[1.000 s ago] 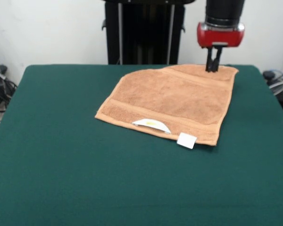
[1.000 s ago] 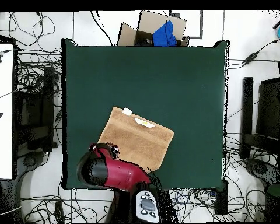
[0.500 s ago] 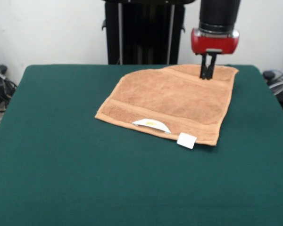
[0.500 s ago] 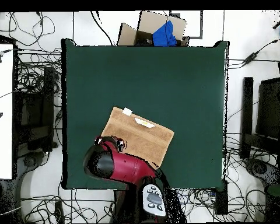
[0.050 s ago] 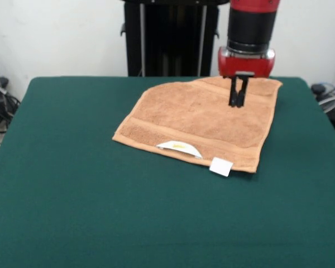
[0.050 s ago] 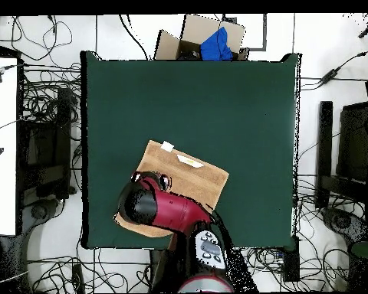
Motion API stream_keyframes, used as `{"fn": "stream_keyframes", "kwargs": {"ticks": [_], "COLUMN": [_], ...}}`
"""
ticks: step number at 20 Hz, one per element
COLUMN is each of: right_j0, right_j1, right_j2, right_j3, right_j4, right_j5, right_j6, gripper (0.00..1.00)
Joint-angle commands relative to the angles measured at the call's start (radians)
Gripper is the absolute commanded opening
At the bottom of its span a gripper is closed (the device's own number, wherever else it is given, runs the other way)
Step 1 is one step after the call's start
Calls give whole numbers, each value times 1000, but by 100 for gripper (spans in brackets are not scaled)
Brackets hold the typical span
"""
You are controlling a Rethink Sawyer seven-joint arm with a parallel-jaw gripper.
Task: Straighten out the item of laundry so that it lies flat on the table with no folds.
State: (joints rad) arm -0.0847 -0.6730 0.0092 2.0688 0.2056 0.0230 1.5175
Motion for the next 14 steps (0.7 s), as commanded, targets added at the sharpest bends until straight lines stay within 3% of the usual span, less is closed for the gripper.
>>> {"fn": "stream_keyframes", "kwargs": {"ticks": [1, 14], "right_j0": [-2, 46], "right_j1": [90, 161], "right_j2": [-6, -36], "right_j3": [-88, -157], "right_j4": [-38, -42], "right_j5": [-65, -11], "right_j6": [148, 129], "gripper": [0, 0]}}
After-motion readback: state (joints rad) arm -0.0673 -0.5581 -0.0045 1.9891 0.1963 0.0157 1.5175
